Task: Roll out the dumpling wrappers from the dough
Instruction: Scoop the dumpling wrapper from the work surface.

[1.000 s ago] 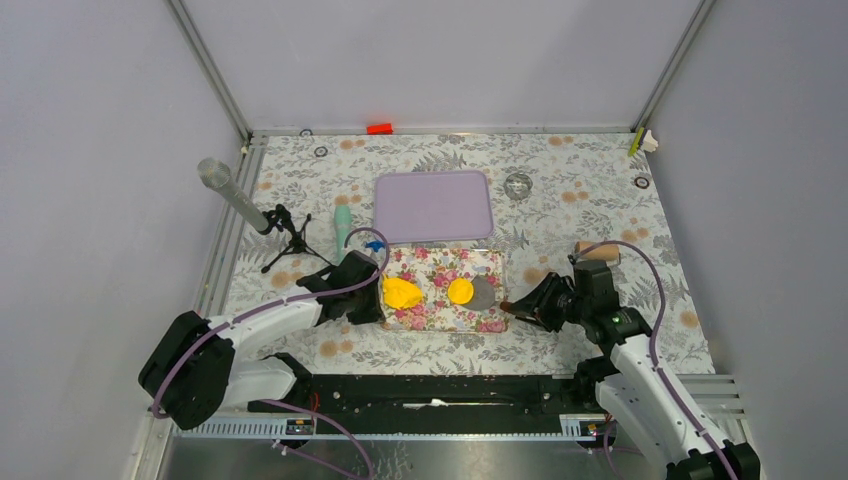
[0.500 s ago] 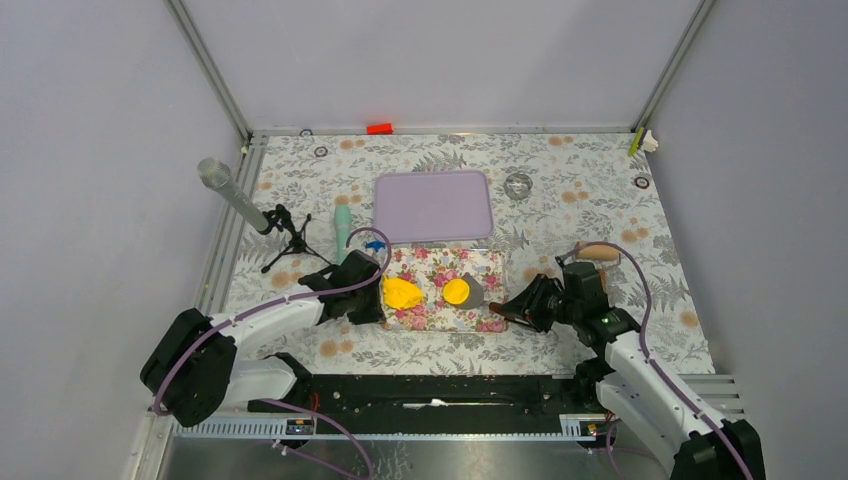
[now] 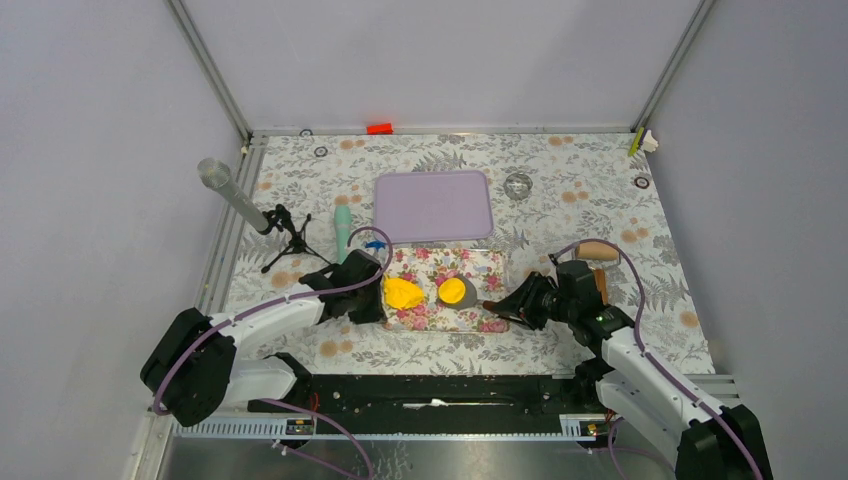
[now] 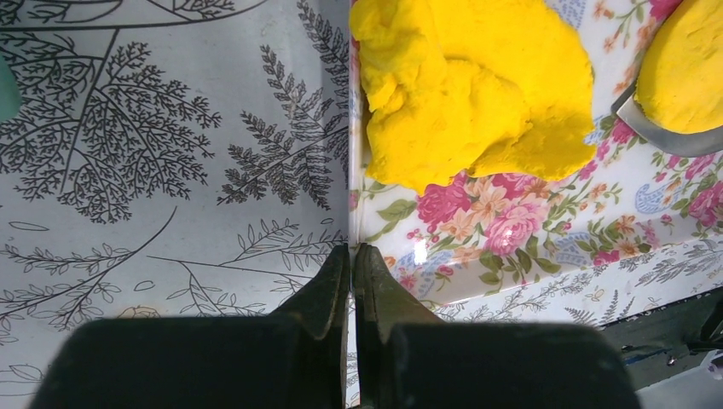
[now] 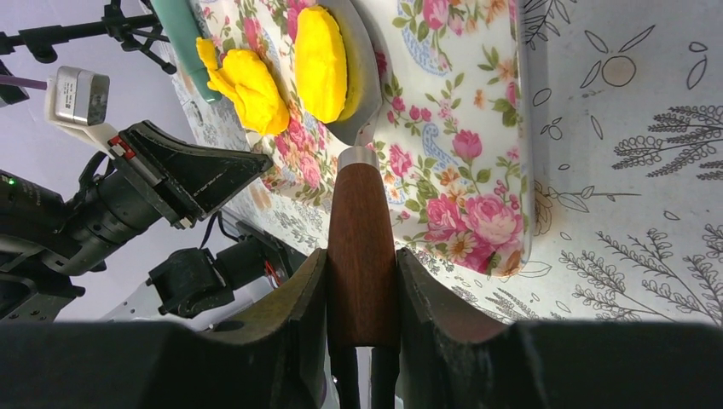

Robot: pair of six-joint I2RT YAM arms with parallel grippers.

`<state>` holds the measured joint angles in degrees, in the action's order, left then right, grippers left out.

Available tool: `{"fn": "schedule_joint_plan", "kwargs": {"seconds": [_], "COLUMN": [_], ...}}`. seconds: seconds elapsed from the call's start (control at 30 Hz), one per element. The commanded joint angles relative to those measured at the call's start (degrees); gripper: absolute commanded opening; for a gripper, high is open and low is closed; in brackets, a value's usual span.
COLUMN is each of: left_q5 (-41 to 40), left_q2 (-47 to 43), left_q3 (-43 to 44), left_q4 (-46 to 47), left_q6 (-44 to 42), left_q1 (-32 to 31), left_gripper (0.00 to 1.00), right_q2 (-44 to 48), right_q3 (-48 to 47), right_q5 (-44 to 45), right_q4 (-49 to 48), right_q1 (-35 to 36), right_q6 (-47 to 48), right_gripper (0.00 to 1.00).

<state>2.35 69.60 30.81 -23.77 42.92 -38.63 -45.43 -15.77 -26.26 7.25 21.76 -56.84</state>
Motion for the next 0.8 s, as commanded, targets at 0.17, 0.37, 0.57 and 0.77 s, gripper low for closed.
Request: {"fn": "schedule_joint_plan", "kwargs": {"seconds": [0.17, 0.37, 0.57, 0.77], "left_q5": [1.2, 2.5, 2.5, 1.8], "left_q2": [-1.9, -4.1, -7.3, -9.7], "left_q3": [4.4, 7.5, 11.6, 20.4], "left_q4": [-3.3, -8.0, -12.9, -20.9], "left_q6": [-1.4, -2.3, -3.1, -7.0], "left_q1": [-0.7, -0.7, -0.7, -0.7], "left_gripper": [0.27, 0.43, 0.53, 0.71], "right_q2": [3.4, 5.8, 6.7, 4.4], "right_q3": [-4.4, -5.1, -8.4, -13.6], "right_q5": [1.9, 0.8, 1.2, 0.1], "right_q4": [4.6, 3.4, 6.3, 4.2], "right_q1": [0.4, 0.4, 0.4, 0.4], "right_q6": [-0.5, -2.3, -0.8, 0.1], "right_gripper": [0.0, 0.0, 0.0, 0.0]}}
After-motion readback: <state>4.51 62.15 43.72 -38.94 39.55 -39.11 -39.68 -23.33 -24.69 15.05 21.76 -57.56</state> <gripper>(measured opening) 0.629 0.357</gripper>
